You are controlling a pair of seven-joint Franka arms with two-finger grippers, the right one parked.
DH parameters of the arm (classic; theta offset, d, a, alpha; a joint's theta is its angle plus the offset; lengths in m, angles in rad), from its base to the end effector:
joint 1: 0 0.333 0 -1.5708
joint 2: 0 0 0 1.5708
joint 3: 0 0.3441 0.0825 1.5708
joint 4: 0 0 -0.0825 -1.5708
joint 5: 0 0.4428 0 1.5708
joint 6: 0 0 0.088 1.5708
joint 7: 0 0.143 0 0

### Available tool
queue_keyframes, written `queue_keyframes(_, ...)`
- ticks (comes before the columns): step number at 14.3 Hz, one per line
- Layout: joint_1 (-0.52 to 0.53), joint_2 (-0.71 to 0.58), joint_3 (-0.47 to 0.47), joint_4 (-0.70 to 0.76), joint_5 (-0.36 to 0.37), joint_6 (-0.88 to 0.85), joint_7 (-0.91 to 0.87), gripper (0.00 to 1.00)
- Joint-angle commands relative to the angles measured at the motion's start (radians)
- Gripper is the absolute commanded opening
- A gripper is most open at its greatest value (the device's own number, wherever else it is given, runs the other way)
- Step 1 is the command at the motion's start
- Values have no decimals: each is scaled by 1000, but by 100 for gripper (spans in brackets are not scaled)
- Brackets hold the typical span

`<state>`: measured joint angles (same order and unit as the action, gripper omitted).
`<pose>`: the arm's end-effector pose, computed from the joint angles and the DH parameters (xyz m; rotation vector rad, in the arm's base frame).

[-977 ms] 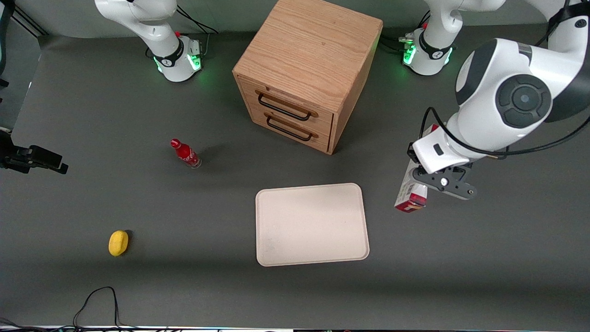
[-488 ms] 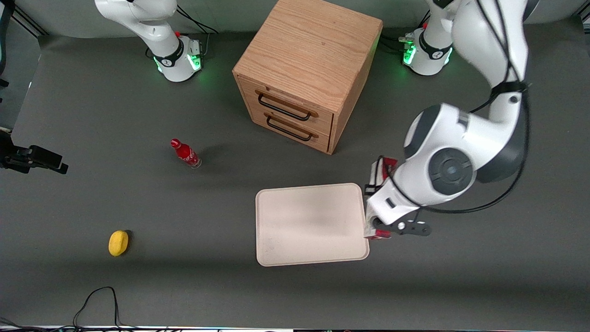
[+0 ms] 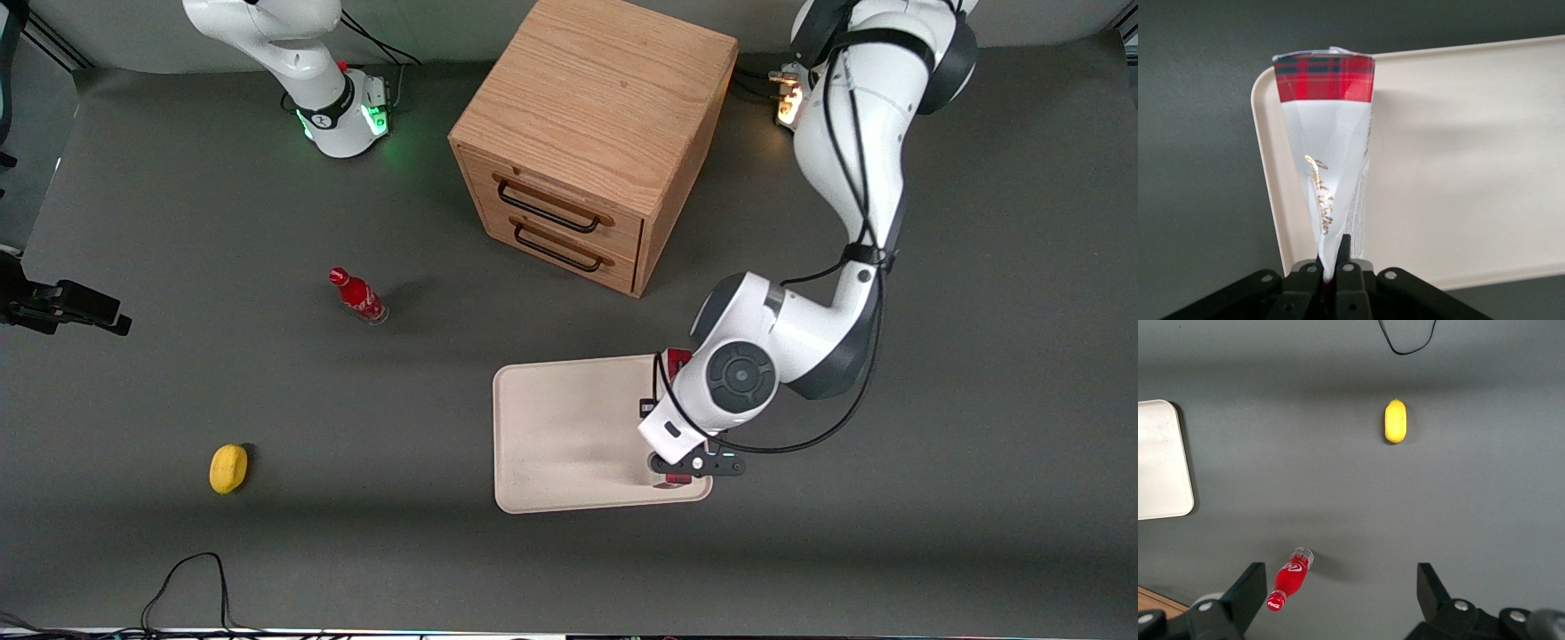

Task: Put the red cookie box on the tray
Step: 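Carry the upright box over the cream tray and lower it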

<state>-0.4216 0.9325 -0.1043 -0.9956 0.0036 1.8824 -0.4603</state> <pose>0.7500 -0.4016 0.2498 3.0872 -0.0410 -0.1156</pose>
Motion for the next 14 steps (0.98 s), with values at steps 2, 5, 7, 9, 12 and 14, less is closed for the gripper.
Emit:
queue_keyframes(2,-11,35,23,32,29,-9,-24,0)
queue_keyframes(5,-11,31,23,13,44,-3,-20,96)
queue_keyframes(7,-11,10,21,-12,90,29,-23,100)
queue_keyframes(9,-8,-93,24,-133,87,64,-15,100)
queue_keyframes(12,32,-275,28,-308,84,89,-8,100)
queue_keyframes(14,76,-398,23,-397,84,38,6,100)
